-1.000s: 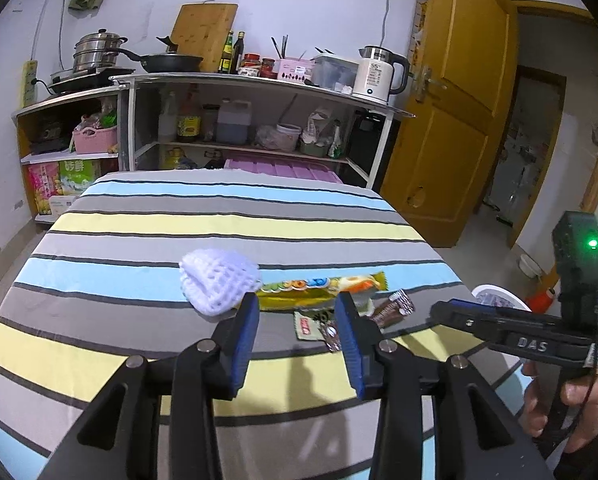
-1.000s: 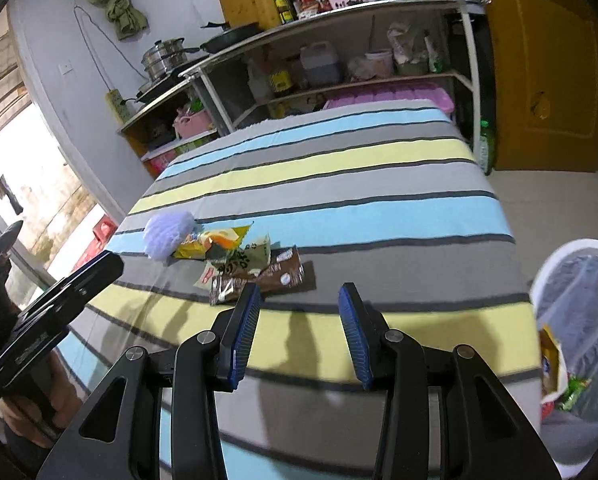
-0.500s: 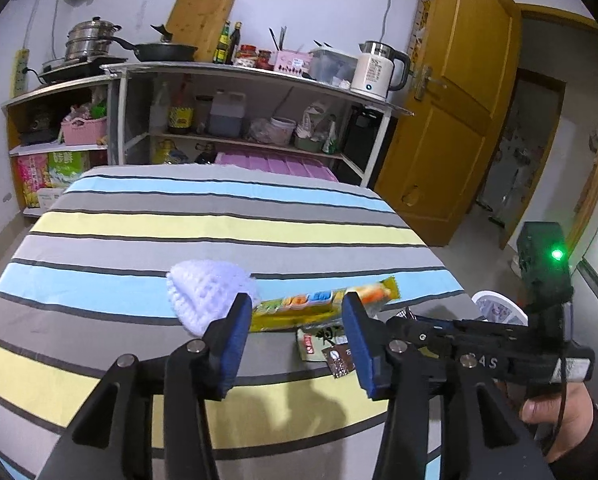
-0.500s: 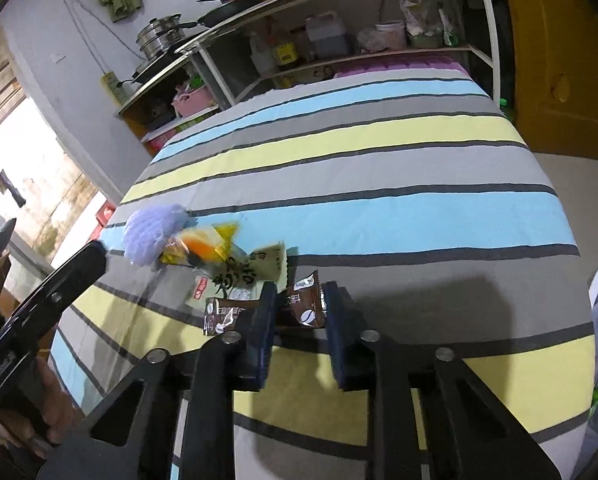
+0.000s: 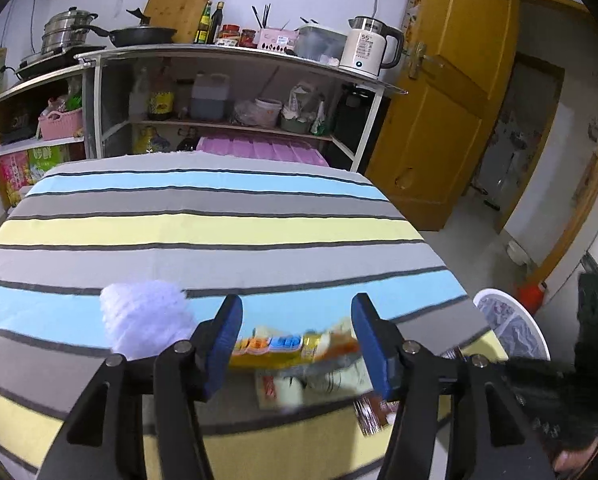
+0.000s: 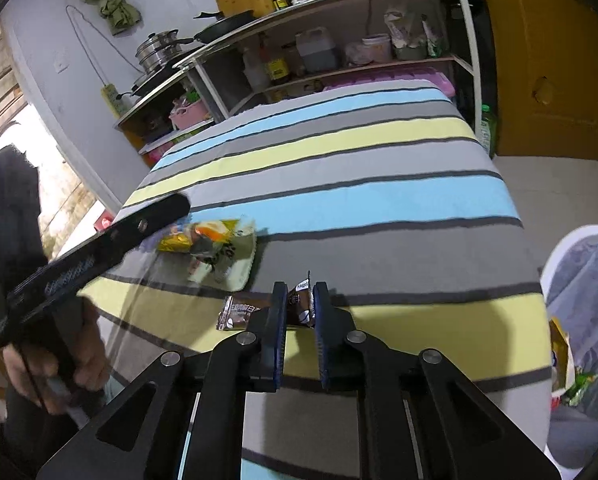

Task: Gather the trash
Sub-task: 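Grasp the brown candy wrapper with the right tool while the left tool reaches the yellow ice-pop wrapper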

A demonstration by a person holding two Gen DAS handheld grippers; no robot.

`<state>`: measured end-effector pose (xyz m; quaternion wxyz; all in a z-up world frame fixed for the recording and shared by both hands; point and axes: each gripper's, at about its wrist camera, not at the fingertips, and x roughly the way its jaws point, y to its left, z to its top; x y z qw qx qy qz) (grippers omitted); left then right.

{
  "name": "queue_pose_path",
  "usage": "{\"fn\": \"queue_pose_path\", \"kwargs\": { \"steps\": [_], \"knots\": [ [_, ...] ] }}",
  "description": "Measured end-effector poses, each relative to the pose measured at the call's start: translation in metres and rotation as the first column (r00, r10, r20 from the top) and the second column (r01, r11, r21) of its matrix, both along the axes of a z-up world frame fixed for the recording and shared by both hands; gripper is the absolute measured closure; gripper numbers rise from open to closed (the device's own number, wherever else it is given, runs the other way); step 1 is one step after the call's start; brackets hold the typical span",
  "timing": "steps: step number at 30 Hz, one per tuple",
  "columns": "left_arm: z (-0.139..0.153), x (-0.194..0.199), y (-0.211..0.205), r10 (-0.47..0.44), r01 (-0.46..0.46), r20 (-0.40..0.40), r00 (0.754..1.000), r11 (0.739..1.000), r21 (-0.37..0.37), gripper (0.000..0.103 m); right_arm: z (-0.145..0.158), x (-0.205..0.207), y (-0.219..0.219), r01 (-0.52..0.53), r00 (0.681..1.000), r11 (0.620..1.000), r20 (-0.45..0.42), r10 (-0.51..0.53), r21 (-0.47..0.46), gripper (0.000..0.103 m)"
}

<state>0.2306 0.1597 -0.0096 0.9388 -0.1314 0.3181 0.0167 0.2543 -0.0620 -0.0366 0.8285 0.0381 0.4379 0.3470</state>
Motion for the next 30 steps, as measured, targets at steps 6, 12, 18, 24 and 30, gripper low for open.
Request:
{"fn": "queue_pose_path", "kwargs": {
  "steps": [6,12,18,24,30],
  "knots": [
    [-0.014,0.004,-0.005,0.036,-0.032,-0.076,0.996,0.998,0.049,0.044,0.003,-0.001,-0.013,0.015,1.000,1.000,0.002,-0.015,0.015,0.090],
    [-0.017,-0.027,-0.006,0.115,-0.106,-0.099,0.988,0.990,0.098,0.044,0.005,-0.004,-0.018,0.019,1.000,0.999,0.004,-0.019,0.027,0.090],
    [-0.018,-0.057,0.004,0.207,-0.199,-0.105,0.973,0.976,0.083,0.044,0.004,-0.009,-0.028,0.029,1.000,0.999,0.003,-0.030,0.032,0.090],
    [-0.024,-0.062,0.010,0.244,-0.243,-0.150,0.958,0.970,0.024,0.044,0.006,-0.013,-0.036,0.042,0.999,0.999,0.008,-0.042,0.034,0.090],
    [-0.023,-0.057,0.001,0.221,-0.232,-0.142,0.965,0.970,-0.068,0.044,0.006,-0.017,-0.044,0.054,0.998,0.998,0.013,-0.054,0.030,0.090]
  ]
}}
